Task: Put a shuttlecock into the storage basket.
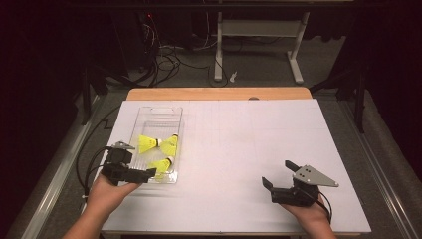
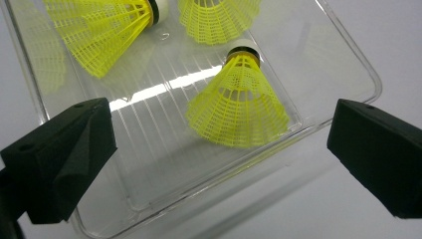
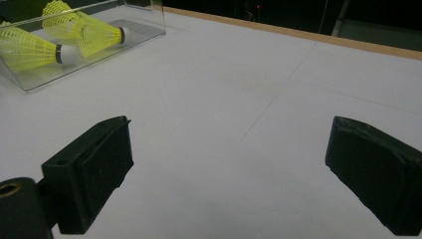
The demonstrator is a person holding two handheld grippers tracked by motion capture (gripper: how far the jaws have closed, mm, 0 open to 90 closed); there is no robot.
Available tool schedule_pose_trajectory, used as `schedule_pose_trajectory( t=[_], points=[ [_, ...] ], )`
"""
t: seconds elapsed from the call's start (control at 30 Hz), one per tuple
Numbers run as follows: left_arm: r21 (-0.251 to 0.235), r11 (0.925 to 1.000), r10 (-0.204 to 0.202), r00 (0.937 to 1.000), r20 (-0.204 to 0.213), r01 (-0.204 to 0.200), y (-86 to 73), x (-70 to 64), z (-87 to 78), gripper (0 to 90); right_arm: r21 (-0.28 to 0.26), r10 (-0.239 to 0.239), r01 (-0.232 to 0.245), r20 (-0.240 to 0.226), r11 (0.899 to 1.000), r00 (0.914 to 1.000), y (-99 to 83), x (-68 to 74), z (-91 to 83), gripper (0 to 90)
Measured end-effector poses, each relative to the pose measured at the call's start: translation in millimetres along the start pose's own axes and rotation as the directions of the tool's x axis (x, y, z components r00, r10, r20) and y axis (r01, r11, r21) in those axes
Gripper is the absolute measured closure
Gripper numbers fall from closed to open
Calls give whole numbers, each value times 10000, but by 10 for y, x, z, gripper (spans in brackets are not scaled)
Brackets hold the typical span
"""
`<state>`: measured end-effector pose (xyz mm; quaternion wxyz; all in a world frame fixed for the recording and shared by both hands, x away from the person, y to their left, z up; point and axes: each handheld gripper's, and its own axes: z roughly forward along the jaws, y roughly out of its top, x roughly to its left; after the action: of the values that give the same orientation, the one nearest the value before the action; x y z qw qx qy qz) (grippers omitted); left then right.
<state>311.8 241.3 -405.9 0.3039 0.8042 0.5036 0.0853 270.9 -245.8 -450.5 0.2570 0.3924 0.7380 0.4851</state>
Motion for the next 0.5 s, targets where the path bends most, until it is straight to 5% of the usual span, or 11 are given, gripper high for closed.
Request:
schedule_pose_trajectory(
  t=[0.2, 0.5],
  points=[
    [-895, 9959, 120, 9999, -18, -121, -105, -5, 67, 3, 48, 61, -61, 5, 10000, 10000, -9, -8, 10, 53],
    [-2278, 9715, 630, 9978, -186, -656, -264, -38, 112, 3, 41, 129, -130, 90, 9999, 9999, -25, -31, 12, 53]
  ],
)
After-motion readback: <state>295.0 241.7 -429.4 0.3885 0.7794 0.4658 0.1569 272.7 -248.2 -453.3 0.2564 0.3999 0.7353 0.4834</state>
